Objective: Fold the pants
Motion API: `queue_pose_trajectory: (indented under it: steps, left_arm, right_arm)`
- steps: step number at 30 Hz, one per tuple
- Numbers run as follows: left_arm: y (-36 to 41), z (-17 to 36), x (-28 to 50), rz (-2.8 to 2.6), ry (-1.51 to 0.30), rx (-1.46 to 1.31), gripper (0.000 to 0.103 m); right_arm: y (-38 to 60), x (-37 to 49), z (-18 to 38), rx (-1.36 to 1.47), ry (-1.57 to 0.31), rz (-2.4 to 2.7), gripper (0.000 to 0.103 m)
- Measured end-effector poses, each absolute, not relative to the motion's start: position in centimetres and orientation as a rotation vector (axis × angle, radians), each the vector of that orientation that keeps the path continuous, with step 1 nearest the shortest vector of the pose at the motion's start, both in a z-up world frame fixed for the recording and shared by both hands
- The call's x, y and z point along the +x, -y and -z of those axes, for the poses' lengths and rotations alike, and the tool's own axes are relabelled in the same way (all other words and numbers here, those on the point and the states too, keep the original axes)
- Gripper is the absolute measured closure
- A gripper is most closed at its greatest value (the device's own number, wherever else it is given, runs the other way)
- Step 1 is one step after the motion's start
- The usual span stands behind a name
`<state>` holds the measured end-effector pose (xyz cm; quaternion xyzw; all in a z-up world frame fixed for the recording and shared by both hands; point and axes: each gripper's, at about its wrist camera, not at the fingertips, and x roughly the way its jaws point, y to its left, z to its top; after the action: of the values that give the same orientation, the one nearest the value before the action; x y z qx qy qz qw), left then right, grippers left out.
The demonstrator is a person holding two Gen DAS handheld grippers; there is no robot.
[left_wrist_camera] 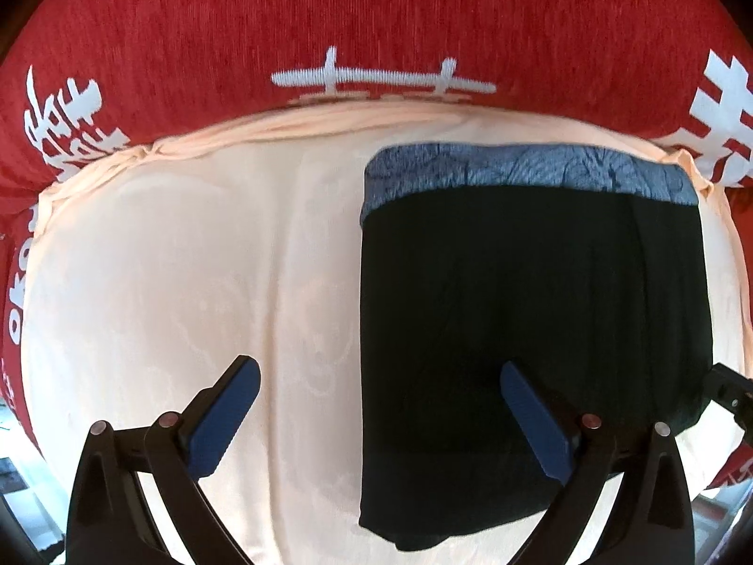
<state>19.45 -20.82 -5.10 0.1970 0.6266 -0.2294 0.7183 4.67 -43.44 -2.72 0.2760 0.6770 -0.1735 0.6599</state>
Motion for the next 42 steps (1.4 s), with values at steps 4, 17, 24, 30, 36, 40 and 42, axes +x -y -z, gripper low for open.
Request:
queue_pose_trajectory:
  steps: [4,17,24,30,36,40,42]
  left_arm:
    - [20.3,5.4,19.3,0.508,-1.400,0.429,0.000]
    - [20.4,6.1,19.4,0.505,-1.428,0.423,0.000]
    - [19.4,6.3,21.2,0.509,-1.466,0.325,0.000]
    - [19.1,7.1,22.8,0.607,-1.537,0.212,0.000]
    - [19.4,7.8,24.1,0.757,-1.572,0.130,0.000]
    - [19.5,9.0,24.5,0.816,-1.591,0.099,0.000]
    - [19.7,9.6,24.9,0.829,-1.592,0.081,0.000]
  right_arm:
    - [43.5,4.1,2.3,0.638,-1.530,0.393,0.069]
    - [46.1,0.6,1.4,0.750,-1.483,0.395,0.043]
    - [48.0,0.0,2.2,0.814,-1.472,0.355,0.029]
    - [50.1,0.6,3.4,0.898,-1.440,0.298,0.025]
    - [51.9,1.5,5.8,1.010,-1.433,0.185,0.020]
    - [52.9,2.4,7.4,1.080,-1.418,0.108,0.020]
    - [53.4,2.8,8.4,1.099,-1.433,0.068,0.020]
